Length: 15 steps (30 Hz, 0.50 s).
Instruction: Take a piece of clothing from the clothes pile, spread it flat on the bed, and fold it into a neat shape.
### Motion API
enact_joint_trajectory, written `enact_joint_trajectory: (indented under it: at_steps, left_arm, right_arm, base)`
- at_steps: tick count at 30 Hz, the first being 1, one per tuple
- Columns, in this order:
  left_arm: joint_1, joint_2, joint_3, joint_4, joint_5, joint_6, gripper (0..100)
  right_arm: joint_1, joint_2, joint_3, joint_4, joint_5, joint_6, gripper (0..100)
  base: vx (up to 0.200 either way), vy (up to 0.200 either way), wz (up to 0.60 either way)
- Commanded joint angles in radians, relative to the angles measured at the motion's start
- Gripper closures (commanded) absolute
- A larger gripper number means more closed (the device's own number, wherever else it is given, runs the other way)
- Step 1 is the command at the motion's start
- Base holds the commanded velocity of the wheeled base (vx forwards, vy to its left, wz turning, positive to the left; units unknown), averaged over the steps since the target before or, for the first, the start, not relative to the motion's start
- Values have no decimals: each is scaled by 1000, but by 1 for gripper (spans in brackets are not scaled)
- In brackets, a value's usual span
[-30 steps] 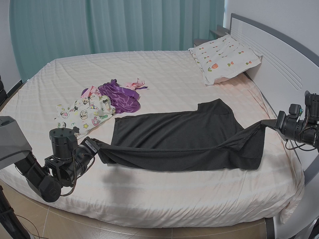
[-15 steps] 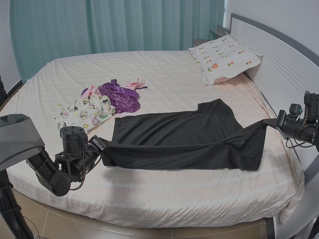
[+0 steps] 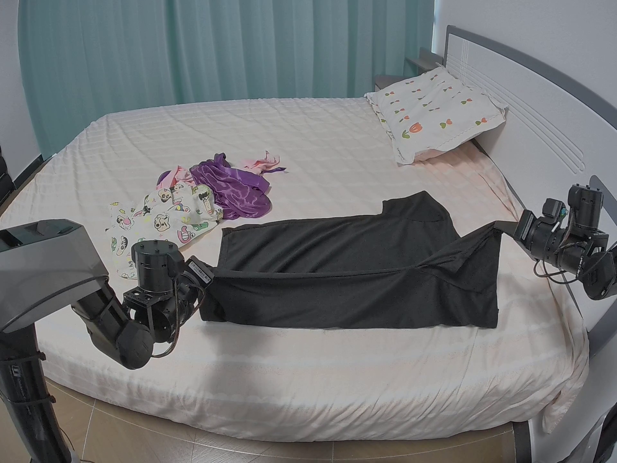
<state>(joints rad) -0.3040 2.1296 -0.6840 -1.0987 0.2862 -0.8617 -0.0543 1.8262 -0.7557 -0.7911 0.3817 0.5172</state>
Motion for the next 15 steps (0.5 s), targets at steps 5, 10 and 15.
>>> enact_joint_trajectory:
  at_steps: [5, 10, 15]
  left_arm:
    - [8, 89, -77, 0, 7, 0, 100]
    - [19, 128, -114, 0, 7, 0, 100]
    - [26, 158, -141, 0, 5, 0, 0]
  right_arm:
    - [4, 143, -39, -63, 2, 1, 100]
    - [4, 185, -57, -99, 2, 1, 100]
    - [4, 186, -54, -99, 3, 1, 100]
  base:
    - [0, 0, 0]
    - [0, 0, 0]
    - [0, 0, 0]
